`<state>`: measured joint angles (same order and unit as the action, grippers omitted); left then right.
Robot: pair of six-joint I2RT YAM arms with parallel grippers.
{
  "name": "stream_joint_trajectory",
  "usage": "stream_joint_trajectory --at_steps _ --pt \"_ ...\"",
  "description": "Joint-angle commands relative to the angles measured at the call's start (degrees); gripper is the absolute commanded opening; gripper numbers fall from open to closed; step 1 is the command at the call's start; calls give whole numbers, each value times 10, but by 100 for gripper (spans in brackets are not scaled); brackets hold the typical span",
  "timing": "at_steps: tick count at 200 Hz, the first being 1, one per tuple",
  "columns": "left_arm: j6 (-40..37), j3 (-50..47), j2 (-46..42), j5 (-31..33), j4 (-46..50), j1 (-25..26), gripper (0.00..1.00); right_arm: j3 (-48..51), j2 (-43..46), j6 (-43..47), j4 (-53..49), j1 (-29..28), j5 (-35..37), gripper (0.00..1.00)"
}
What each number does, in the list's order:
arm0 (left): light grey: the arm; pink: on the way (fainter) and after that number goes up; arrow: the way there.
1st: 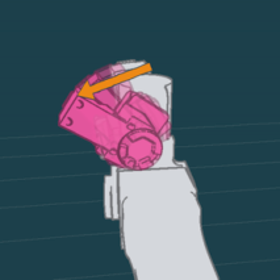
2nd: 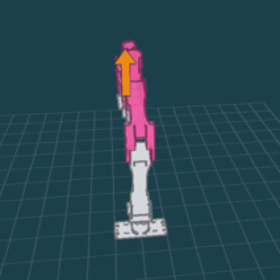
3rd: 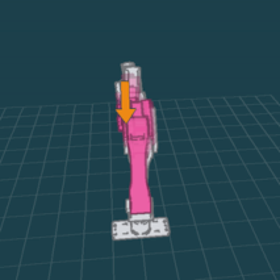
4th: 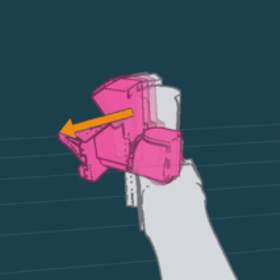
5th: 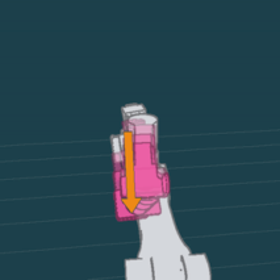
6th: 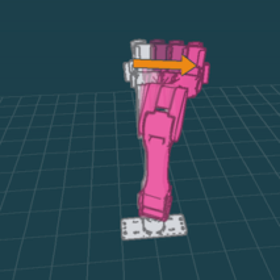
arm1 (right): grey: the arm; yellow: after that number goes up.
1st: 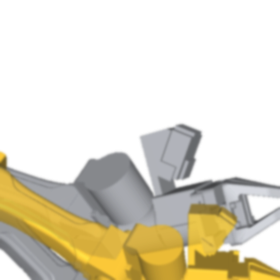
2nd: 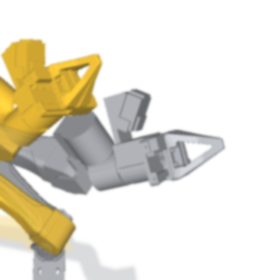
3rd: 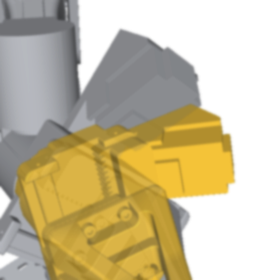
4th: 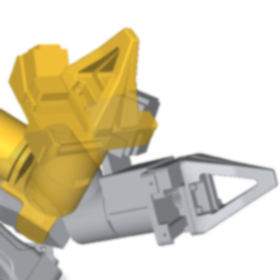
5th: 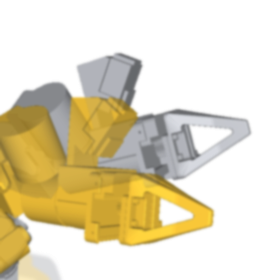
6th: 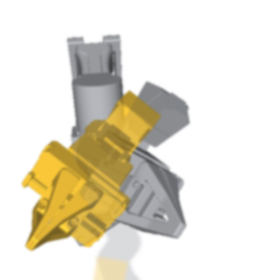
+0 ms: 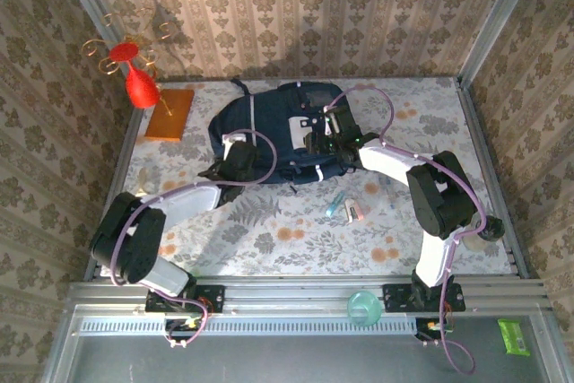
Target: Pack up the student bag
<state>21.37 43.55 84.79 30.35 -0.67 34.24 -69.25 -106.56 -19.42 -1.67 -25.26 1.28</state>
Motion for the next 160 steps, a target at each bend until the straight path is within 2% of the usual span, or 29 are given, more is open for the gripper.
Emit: stream_joint_trajectory --at_steps 1,18,53,90,108,140,160 --pt "5 -17 -40 19 0 -9 60 29 -17 5 -90 20 38 66" --pt "-1 -34 -69 -14 -17 -9 61 30 -15 5 -90 19 38 66" --pt "-44 -39 -75 -165 -66 -9 67 30 -15 5 -89 20 37 66" --pt "-30 13 -31 -227 -21 -20 61 29 -17 3 -88 20 33 66" --pt "-5 29 -8 -232 -8 -20 62 30 -17 2 -88 20 33 66" --pt "18 50 28 -206 3 -16 76 29 -18 3 -88 20 31 66" --pt "21 65 45 -182 11 -10 81 28 -19 3 -87 19 29 66"
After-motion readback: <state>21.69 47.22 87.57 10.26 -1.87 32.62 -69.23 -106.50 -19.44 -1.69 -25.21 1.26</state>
